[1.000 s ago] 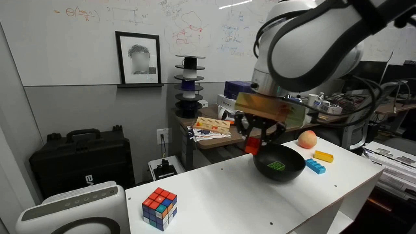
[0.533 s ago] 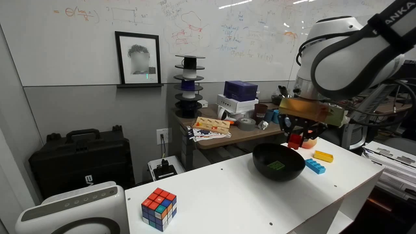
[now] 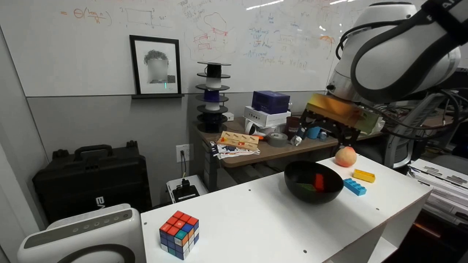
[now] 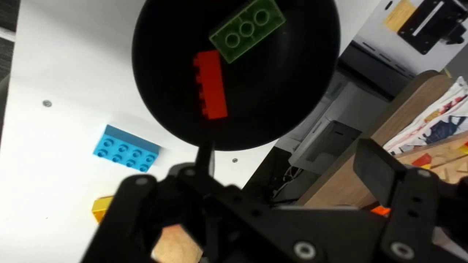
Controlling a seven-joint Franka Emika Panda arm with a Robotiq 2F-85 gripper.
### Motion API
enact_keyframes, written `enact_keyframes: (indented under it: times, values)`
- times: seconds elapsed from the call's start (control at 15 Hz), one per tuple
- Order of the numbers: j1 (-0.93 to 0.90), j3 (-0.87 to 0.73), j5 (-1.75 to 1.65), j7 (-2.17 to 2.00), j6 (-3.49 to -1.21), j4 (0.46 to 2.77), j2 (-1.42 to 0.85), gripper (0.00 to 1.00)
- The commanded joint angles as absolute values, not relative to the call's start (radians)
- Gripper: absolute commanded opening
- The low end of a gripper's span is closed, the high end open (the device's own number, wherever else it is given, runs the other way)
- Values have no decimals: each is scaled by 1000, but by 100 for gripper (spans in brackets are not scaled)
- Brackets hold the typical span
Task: Pick up the green, yellow, blue and red objects and put them in the bowl
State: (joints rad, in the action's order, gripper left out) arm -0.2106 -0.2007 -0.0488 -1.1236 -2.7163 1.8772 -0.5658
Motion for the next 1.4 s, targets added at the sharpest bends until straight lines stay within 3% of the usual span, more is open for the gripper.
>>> enact_keyframes:
  times: [0.0,0.6,0.67,1.33]
  values:
    - [-145,-117,26,-1031,-2754,2014,-437,100]
    - [-53,-111,5,-736,-2530,2349,-90,100]
    - [-60,-125,-1,-814,-2589,2253,-220,100]
    - [-57,-125,-1,-805,-2578,2263,-222,100]
